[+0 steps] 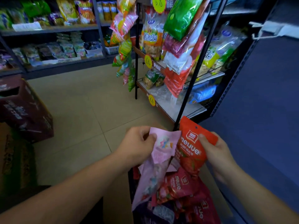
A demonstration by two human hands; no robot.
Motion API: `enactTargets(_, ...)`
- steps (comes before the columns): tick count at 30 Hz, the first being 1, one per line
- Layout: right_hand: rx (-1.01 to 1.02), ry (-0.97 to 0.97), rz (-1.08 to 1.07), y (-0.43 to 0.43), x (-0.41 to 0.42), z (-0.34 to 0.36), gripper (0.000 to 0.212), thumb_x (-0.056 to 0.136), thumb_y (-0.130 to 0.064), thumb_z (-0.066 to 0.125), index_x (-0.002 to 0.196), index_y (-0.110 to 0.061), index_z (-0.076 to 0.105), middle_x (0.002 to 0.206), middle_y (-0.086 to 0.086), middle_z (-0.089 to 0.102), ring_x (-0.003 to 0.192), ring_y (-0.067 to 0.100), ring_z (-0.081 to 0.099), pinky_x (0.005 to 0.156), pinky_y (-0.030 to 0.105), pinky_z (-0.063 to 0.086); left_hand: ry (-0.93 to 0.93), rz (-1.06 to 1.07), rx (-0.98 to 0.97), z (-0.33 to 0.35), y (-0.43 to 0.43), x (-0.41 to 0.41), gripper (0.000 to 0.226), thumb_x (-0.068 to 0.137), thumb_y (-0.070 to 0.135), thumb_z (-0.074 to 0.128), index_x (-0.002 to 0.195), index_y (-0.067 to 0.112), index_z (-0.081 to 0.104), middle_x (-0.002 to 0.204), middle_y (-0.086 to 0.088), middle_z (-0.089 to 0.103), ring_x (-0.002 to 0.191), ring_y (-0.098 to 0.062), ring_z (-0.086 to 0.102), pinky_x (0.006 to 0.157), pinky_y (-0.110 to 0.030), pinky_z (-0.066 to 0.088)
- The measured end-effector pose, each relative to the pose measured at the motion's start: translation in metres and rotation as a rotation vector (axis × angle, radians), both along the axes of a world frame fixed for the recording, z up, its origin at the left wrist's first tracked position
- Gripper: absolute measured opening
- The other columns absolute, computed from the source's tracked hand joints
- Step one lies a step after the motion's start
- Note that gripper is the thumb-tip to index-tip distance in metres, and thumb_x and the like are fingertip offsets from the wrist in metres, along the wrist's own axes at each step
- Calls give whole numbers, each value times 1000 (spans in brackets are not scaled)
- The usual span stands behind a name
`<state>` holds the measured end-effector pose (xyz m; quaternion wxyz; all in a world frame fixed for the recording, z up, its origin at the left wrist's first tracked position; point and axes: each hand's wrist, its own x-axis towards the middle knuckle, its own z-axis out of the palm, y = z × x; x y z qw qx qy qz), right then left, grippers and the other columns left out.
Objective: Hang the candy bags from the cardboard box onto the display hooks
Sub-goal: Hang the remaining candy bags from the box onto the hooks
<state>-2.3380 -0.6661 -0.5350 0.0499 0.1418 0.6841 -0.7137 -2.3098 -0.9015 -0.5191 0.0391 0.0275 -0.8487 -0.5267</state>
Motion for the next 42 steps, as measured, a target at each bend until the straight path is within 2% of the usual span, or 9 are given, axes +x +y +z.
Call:
enactTargets(4, 154, 15, -7, 15, -8, 2, 13, 102, -27, 62, 102, -14, 65, 98, 11, 76, 71, 12, 73, 67, 32, 55, 42, -39, -32, 13, 5, -12, 43, 87, 44, 57, 80, 3, 67, 73, -22, 67, 59, -12, 50, 52, -34, 42)
enactTargets(8, 137, 19, -29, 24, -14, 9, 18, 102, -24, 62, 105, -7, 64, 94, 11, 75, 73, 19, 69, 68, 34, 53, 103, -77, -10, 32, 3, -20, 35, 97, 30, 62, 76, 2, 59, 63, -8, 52, 58, -11, 42, 51, -28, 37)
enactTargets(12, -86, 23, 92, 19, -9, 27, 15, 99, -19, 63, 109, -8, 65, 94, 14, 72, 73, 21, 70, 63, 31, 57, 83, -61, 155, 32, 6, -20, 28, 95, 35, 63, 86, 10, 70, 83, -20, 73, 63, -24, 61, 61, -45, 54)
enactTargets(15, -247, 12, 176, 15, 3, 46, 13, 98, -16, 60, 105, -7, 67, 91, 13, 75, 74, 19, 74, 60, 28, 60, 83, 11, 176, 25, 22, -19, 18, 95, 20, 69, 80, 12, 72, 76, -19, 71, 60, -14, 55, 57, -33, 48)
enactTargets(26, 189, 234, -9, 46, 45, 80, 13, 98, -17, 68, 89, -9, 70, 82, 15, 73, 73, 18, 69, 69, 39, 56, 132, -80, 260, 42, 87, 8, 13, 99, 11, 62, 86, 9, 64, 62, 15, 59, 55, 6, 49, 55, -10, 39)
enactTargets(32, 266, 264, -265, 91, 62, 127, 10, 97, -16, 68, 89, -11, 71, 76, 3, 77, 62, 9, 69, 56, 26, 54, 208, -254, -13, 90, 120, -5, 36, 100, 8, 48, 99, 43, 58, 102, 12, 67, 93, -3, 63, 77, -15, 45)
enactTargets(36, 146, 263, -374, 138, 73, 189, 8, 95, -8, 68, 98, -1, 68, 73, 7, 74, 55, 11, 71, 45, 23, 52, 247, -390, -88, 145, 158, 0, 30, 105, 17, 37, 106, 41, 55, 85, 7, 60, 62, 1, 55, 60, -16, 41)
enactTargets(39, 184, 323, -395, 167, 89, 232, 12, 91, -12, 75, 96, -3, 69, 78, 9, 79, 61, 17, 75, 49, 27, 56, 329, -464, -36, 186, 188, 5, 9, 98, 43, 54, 107, 41, 53, 103, 11, 63, 85, -3, 60, 73, -15, 43)
enactTargets(42, 226, 370, -389, 189, 108, 268, 24, 83, -18, 85, 94, -3, 71, 84, 13, 80, 69, 23, 78, 57, 32, 60, 347, -566, -79, 222, 213, 13, 44, 78, 58, 77, 110, 44, 50, 98, 16, 60, 77, 2, 58, 68, -18, 43)
